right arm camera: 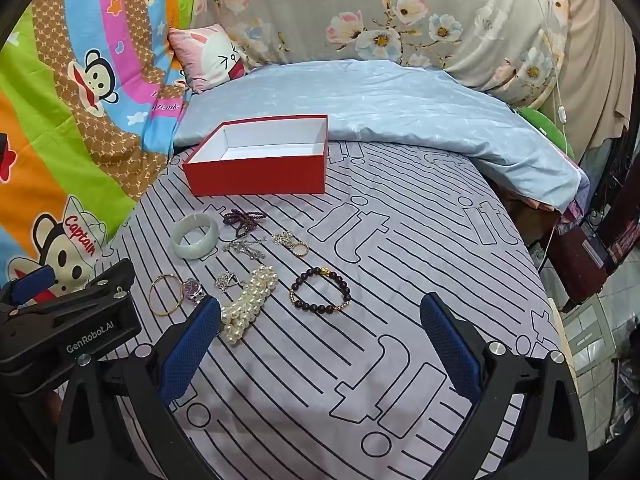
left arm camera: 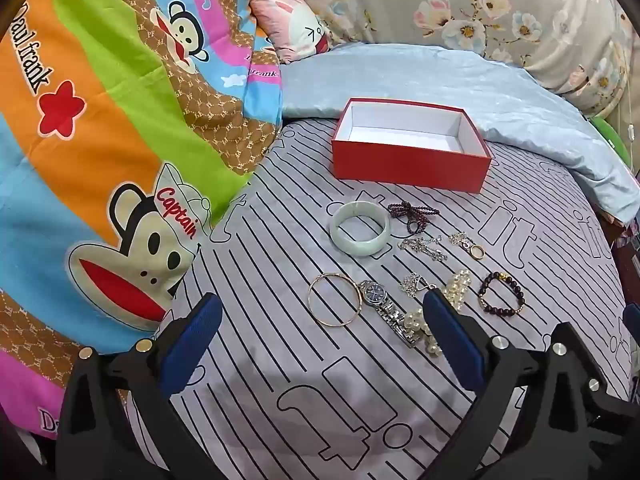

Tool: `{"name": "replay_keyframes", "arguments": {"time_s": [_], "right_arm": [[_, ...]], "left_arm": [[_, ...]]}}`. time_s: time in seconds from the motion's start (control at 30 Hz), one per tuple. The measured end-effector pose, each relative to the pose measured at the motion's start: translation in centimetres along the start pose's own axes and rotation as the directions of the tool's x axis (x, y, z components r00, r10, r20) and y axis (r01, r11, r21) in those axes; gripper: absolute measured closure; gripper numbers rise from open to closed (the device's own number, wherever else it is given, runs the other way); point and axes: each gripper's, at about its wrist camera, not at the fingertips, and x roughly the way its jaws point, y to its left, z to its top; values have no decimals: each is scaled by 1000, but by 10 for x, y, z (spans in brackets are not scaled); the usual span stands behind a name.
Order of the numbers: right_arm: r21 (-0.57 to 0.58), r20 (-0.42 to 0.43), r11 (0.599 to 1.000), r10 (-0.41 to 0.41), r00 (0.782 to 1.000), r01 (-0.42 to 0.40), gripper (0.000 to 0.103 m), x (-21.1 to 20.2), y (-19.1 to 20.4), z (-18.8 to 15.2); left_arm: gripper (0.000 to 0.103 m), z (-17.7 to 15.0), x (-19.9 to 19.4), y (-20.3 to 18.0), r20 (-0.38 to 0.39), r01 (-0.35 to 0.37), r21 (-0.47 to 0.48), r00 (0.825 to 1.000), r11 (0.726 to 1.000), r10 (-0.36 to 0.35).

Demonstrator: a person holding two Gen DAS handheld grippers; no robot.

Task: Organize jewelry

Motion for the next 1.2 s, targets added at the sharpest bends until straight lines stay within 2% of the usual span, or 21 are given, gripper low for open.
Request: {"name": "replay_keyframes", "arguments": {"time_s": [1.2], "right_arm": [[-4, -2, 1000, -2, 1000, 2, 5, 0, 1, 2]], "left_arm": [[5, 3, 2, 0, -8, -1, -5, 1000, 1000, 1]]}}
